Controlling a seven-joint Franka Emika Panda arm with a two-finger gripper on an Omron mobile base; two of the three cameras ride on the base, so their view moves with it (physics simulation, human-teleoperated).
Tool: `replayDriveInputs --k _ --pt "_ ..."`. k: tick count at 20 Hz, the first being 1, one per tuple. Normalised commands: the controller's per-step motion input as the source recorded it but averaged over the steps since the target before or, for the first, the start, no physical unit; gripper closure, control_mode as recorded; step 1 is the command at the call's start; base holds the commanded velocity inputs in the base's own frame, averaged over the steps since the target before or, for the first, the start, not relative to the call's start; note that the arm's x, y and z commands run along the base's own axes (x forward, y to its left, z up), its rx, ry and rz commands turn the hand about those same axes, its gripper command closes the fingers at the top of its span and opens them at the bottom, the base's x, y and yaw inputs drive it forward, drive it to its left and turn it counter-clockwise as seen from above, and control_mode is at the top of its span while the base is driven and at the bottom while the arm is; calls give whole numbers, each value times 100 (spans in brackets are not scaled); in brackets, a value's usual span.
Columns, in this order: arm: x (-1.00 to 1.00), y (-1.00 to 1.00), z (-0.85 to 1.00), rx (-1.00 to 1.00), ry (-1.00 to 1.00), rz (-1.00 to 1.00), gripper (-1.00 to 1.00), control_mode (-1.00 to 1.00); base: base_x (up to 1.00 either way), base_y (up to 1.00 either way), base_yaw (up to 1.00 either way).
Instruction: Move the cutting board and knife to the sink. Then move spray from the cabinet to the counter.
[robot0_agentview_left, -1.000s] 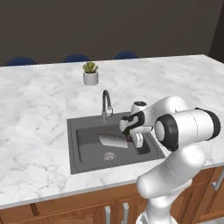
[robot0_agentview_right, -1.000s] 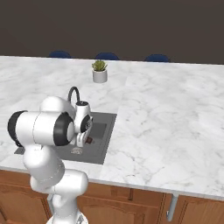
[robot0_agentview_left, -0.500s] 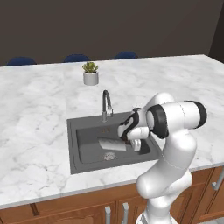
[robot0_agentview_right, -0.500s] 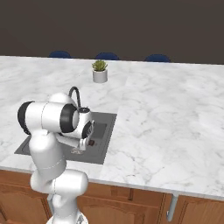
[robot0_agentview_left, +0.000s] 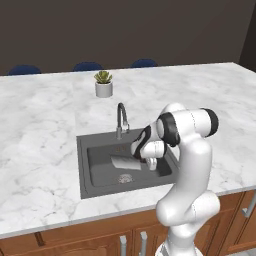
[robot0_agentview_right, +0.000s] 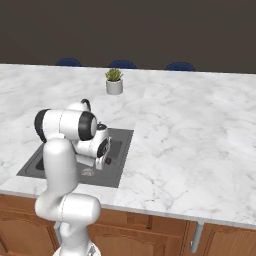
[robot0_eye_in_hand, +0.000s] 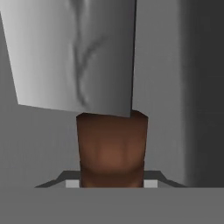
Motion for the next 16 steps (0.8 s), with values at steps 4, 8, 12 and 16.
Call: replayDriveInputs --k 4,8,12,16 --pt "43 4 -44 0 0 0 100 -100 0 0 0" --pt "38 9 -48 0 0 0 100 -100 0 0 0" --pt "33 7 -46 0 0 0 100 -100 0 0 0" --pt "11 2 -30 0 0 1 100 -100 0 0 0"
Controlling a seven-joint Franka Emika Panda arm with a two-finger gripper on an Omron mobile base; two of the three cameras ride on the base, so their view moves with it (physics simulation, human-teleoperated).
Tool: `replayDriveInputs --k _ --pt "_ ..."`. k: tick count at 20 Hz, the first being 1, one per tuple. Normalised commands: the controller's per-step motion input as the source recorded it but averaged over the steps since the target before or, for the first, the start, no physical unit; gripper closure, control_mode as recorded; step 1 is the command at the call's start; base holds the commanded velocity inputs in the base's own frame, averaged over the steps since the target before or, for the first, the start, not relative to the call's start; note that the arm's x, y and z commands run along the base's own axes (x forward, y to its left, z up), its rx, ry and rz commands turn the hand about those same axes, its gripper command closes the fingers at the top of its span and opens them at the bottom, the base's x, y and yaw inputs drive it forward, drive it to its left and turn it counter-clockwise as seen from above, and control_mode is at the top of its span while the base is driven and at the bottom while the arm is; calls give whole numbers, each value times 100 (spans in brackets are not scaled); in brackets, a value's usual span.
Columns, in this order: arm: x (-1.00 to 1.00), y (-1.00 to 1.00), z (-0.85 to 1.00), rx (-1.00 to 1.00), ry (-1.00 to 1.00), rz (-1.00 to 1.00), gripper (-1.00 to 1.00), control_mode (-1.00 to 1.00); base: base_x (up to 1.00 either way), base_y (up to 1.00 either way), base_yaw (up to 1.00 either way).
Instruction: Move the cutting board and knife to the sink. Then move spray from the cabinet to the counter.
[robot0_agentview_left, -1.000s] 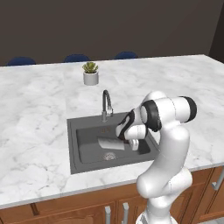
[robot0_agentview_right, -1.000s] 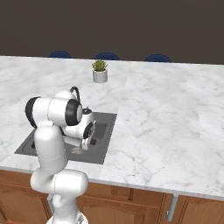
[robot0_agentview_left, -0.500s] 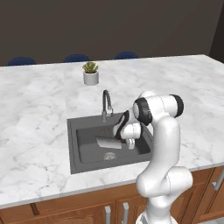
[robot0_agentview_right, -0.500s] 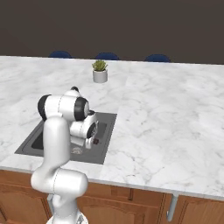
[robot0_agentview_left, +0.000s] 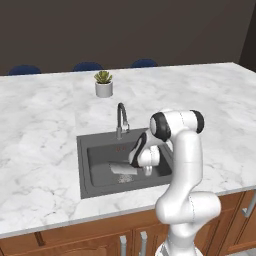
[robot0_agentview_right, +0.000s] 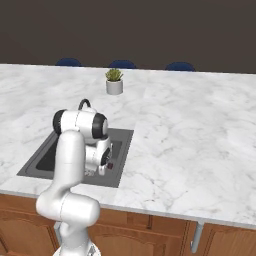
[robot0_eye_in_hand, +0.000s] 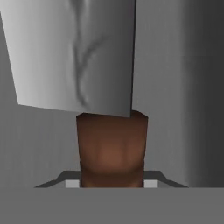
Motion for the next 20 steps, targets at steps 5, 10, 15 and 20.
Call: replayDriveInputs --k 5,10,15,20 --pt "0 1 -1 0 0 0 -100 -100 0 0 0" --pt "0 0 0 0 0 0 -100 -100 0 0 0" --pt "-6 0 33 -2 -1 0 -100 -100 0 0 0" --pt "-12 0 97 -3 0 0 -100 -100 0 0 0"
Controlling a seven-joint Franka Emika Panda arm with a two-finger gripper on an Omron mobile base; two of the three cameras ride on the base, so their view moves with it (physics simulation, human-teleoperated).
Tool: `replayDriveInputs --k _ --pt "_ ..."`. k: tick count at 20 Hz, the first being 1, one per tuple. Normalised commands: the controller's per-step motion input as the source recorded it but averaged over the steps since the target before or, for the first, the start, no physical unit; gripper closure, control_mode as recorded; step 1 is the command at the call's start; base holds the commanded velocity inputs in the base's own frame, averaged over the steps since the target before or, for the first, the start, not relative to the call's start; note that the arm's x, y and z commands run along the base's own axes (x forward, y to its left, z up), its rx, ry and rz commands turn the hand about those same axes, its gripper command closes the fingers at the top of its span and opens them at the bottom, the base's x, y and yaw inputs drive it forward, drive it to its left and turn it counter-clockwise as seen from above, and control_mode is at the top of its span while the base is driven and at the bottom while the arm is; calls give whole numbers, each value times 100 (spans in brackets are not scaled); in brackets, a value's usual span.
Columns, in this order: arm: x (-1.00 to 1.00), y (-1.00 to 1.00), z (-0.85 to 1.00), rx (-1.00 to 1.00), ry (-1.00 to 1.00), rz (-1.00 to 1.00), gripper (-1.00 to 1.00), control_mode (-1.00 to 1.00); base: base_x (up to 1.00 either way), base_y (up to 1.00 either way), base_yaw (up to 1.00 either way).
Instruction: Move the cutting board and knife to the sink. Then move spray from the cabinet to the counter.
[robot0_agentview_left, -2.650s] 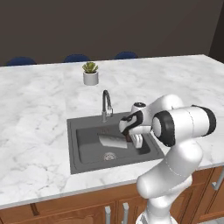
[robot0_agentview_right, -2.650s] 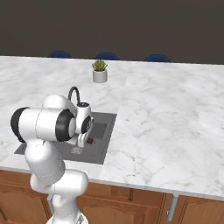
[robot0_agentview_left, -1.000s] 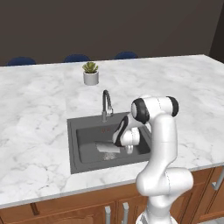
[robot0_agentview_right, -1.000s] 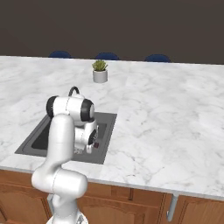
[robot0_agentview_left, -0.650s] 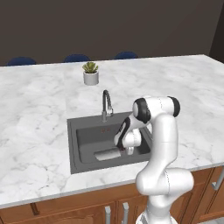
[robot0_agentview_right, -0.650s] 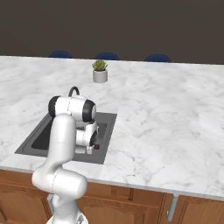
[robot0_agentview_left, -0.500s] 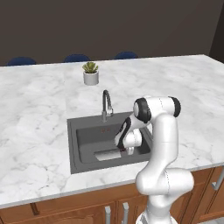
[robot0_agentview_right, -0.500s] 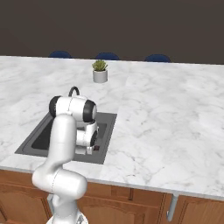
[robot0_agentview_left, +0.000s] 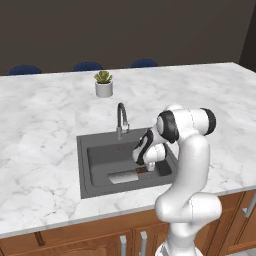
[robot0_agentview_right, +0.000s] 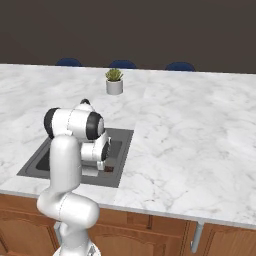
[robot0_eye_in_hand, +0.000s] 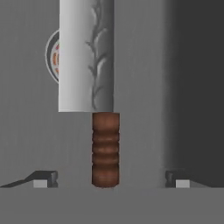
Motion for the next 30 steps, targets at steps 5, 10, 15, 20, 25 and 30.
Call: replayDriveInputs --k 5,10,15,20,25,30 --pt "-37 0 100 -1 0 0 -100 -100 0 0 0" --pt "-61 0 100 0 0 0 -100 -100 0 0 0" --pt "-78 0 100 0 0 0 -100 -100 0 0 0" --pt "-70 0 100 0 3 -10 -100 -100 0 0 0" --pt "-78 0 100 0 13 -31 -100 -100 0 0 0" --pt "-72 -3 80 2 7 -53 -100 -100 0 0 0"
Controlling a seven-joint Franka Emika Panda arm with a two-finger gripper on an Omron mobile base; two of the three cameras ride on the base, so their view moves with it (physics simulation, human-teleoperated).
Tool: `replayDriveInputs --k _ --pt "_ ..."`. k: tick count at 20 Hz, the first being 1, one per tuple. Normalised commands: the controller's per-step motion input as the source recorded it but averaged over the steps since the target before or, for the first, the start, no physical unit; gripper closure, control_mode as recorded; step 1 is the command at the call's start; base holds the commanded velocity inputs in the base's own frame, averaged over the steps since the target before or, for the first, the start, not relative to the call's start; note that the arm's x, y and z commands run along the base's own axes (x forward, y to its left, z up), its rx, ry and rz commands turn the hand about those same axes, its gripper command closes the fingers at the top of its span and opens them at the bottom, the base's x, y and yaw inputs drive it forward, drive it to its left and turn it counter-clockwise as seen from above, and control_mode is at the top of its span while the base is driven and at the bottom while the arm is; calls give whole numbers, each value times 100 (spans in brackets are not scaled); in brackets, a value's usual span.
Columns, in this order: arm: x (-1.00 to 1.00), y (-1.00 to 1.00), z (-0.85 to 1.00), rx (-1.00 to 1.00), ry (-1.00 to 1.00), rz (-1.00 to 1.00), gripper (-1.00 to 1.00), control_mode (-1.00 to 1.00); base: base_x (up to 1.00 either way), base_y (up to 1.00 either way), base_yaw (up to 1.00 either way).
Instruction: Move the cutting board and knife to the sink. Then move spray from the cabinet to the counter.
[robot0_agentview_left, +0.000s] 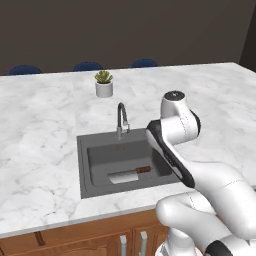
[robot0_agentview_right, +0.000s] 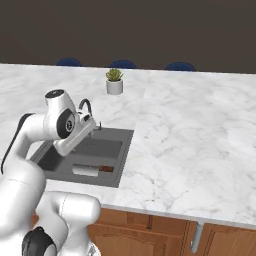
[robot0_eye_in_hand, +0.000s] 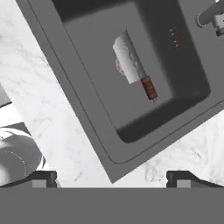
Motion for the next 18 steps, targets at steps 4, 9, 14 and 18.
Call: replayDriveInputs --k 4,9,14,18 --pt "-60 0 62 6 4 -66 -100 -100 0 0 0" --pt "-78 -1 16 22 0 -69 -100 -100 0 0 0" --pt "-70 -17 45 26 0 -55 -100 -100 0 0 0" --pt "-35 -9 64 6 -10 -27 -100 -100 0 0 0"
